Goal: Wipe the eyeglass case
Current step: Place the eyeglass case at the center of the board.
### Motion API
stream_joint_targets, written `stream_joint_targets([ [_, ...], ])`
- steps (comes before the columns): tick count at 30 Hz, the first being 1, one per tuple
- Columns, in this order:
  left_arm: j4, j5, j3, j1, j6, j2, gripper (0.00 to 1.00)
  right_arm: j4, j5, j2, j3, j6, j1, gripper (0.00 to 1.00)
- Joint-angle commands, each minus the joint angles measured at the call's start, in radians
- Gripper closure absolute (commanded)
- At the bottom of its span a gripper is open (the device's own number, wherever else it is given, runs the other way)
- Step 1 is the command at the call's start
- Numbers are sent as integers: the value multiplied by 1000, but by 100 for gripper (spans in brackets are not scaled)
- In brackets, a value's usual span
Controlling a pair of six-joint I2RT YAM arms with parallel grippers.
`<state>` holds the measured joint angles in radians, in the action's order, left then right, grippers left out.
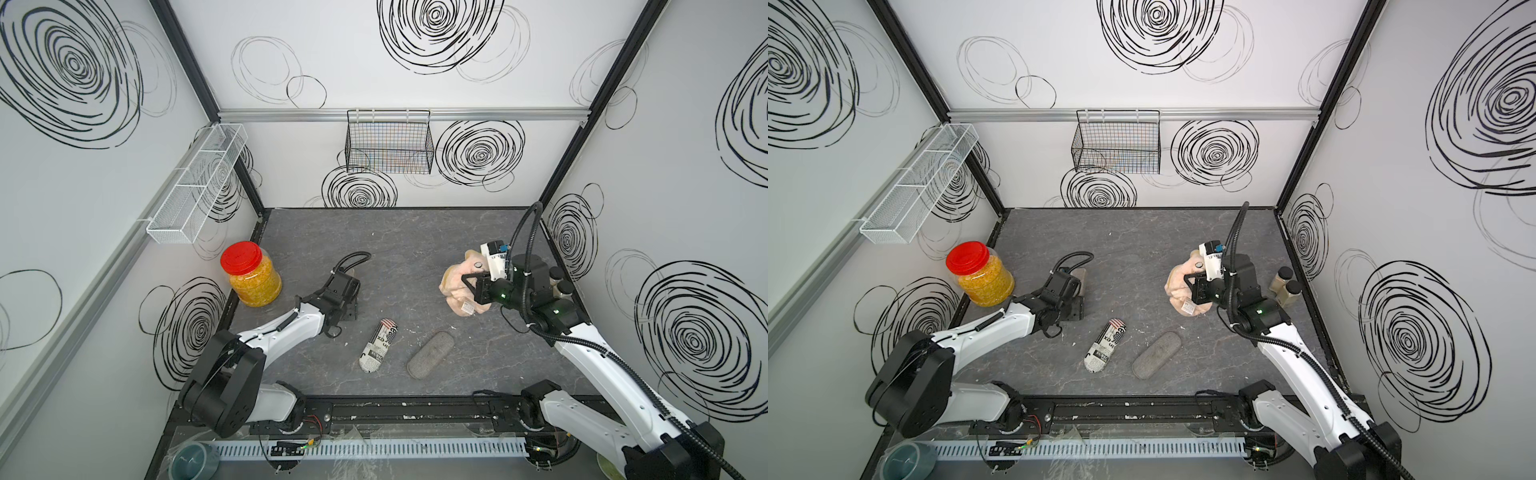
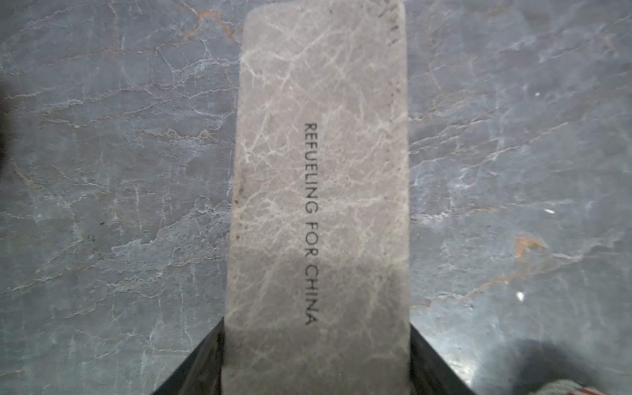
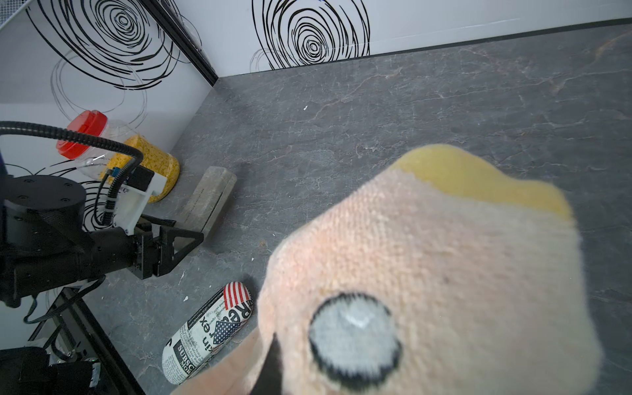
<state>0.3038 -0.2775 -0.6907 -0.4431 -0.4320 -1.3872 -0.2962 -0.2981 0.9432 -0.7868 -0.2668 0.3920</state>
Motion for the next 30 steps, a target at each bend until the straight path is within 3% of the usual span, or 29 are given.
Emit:
stream_joint_targets([
  [1,-79,-36,-51,16,31,-33,35,49,-31,-12,11,5,-4,99],
  [10,-95,-27,-91,57,62,-137,34,38,-44,-12,9,5,-7,99],
  [30,-106,1,-81,99,83,-167,30,34,-44,-15,14,3,-6,99],
])
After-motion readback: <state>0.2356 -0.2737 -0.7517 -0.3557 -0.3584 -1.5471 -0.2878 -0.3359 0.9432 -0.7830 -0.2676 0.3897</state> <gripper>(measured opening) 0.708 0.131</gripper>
